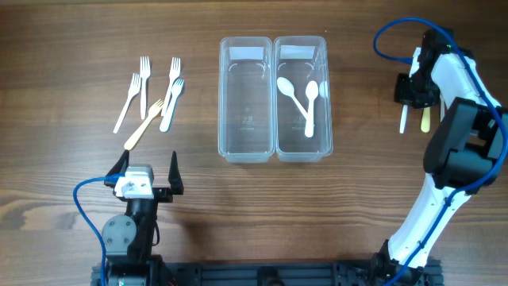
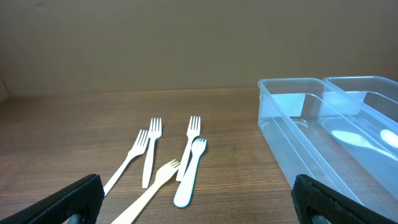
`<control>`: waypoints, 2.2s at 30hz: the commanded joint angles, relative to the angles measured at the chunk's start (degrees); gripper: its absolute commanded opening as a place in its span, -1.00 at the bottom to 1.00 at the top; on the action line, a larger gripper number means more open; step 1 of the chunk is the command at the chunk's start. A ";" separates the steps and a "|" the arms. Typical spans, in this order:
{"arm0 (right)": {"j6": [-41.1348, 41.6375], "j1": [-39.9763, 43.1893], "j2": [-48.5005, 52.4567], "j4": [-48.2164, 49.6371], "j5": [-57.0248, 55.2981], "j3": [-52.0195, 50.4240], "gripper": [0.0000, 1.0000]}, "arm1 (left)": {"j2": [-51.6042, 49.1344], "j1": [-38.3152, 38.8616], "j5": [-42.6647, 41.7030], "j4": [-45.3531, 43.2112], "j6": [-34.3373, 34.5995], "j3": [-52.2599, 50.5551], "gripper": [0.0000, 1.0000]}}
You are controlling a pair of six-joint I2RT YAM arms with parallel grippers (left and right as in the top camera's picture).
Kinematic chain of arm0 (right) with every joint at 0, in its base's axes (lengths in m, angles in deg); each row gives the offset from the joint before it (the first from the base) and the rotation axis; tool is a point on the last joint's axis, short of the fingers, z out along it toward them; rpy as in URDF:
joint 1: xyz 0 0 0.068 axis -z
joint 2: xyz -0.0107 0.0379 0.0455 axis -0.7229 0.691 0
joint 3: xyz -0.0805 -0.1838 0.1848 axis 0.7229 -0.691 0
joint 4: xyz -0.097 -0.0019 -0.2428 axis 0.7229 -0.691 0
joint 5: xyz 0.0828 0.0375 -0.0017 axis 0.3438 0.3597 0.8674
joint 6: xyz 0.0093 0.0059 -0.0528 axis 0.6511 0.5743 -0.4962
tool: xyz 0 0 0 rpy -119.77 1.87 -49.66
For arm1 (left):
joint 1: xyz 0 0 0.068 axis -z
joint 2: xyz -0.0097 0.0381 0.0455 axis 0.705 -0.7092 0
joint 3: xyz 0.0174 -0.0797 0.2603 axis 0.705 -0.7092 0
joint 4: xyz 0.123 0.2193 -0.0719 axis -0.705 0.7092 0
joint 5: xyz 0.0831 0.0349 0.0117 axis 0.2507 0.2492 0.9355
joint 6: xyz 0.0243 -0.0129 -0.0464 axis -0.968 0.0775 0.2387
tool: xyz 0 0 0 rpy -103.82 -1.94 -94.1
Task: Pack container
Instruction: 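Grasp the next white spoon with the right gripper, then place the white spoon into the right container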
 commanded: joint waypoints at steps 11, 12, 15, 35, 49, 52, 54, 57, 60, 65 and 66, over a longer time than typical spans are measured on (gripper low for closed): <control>3.21 -7.50 -12.68 -3.45 5.55 10.29 -0.91 | 0.37 -0.37 -0.66 -0.02 -1.27 -0.42 0.99; 3.58 -8.41 -13.55 -3.67 5.77 10.29 -0.91 | 0.37 -0.37 -0.66 -0.02 -1.27 -0.42 0.99; 5.07 -12.68 -16.72 -4.68 7.37 10.29 -0.91 | 0.37 -0.37 -0.66 -0.02 -1.27 -0.42 0.99; 10.69 -31.41 -14.47 -1.57 11.30 3.41 -0.91 | 0.37 -0.37 -0.66 -0.02 -1.27 -0.42 1.00; 10.95 -33.48 -6.78 1.75 11.32 -0.39 -0.28 | 0.37 -0.37 -0.66 -0.02 -1.27 -0.42 1.00; 10.78 -33.48 -7.10 2.14 11.34 -0.33 -0.16 | 0.37 -0.37 -0.66 -0.02 -1.27 -0.42 0.99; 10.80 -33.48 -7.63 2.16 11.56 -0.07 -0.16 | 0.37 -0.37 -0.66 -0.02 -1.27 -0.42 1.00; 10.80 -33.48 -8.96 1.11 13.00 2.54 -0.18 | 0.37 -0.37 -0.66 -0.02 -1.27 -0.42 1.00; 10.82 -33.40 -11.08 -1.49 11.93 7.45 -0.17 | 0.37 -0.37 -0.66 -0.02 -1.27 -0.42 1.00; 11.65 -31.63 -15.02 -5.86 2.01 14.43 -0.17 | 0.37 -0.37 -0.66 -0.02 -1.29 -0.42 1.00; 11.56 -30.77 -16.02 -6.64 -1.64 15.23 -0.16 | 0.37 -0.37 -0.66 -0.02 -1.27 -0.42 0.99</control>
